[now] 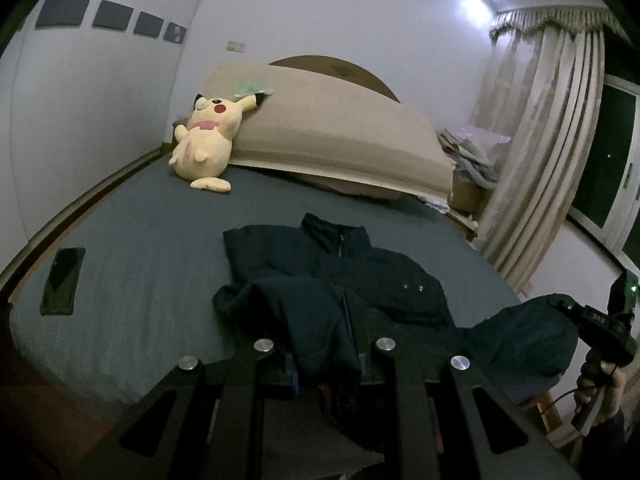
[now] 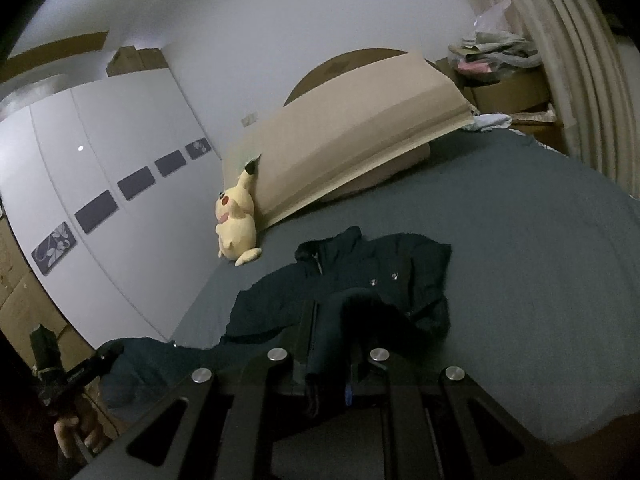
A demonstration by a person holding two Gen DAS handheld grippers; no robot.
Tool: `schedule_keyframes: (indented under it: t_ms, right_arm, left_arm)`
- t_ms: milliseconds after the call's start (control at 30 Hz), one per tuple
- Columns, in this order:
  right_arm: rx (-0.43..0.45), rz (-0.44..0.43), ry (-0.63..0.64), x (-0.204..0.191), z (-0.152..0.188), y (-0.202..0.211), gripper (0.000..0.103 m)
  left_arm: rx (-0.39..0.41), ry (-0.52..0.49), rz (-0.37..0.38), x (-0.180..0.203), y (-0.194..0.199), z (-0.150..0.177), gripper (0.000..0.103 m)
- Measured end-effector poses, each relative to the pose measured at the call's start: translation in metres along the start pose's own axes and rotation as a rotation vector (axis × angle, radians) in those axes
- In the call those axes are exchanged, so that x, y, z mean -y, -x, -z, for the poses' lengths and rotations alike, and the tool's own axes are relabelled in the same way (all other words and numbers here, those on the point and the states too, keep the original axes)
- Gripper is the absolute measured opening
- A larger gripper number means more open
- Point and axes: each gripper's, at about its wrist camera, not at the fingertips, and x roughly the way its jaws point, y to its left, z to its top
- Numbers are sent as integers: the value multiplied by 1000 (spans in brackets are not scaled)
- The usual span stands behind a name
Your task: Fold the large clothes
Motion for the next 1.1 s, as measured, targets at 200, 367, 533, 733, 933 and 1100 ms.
schedule_keyframes:
  t_ms: [200, 367, 533, 733, 933, 1100]
  right_arm:
    - [32, 4, -31, 4, -13, -15, 11]
    - [52, 4, -51, 4, -23, -33, 11]
    - [71, -8, -73, 5, -32, -46, 11]
    - [75, -10, -73, 3, -39, -56, 11]
    - [74, 4, -73, 1, -47, -70, 11]
    - [71, 22, -71, 1, -54, -84, 11]
  left_arm:
    - [5, 44, -11, -5, -12, -10, 19]
    - [6, 74, -40, -6, -23, -17, 19]
    - [1, 102, -66, -8, -34, -23, 19]
    - [-7, 112, -99, -10, -48, -29, 19]
    - [-16, 118, -117, -13, -64, -38, 19]
    - [-30, 128, -141, -17, -78, -43, 19]
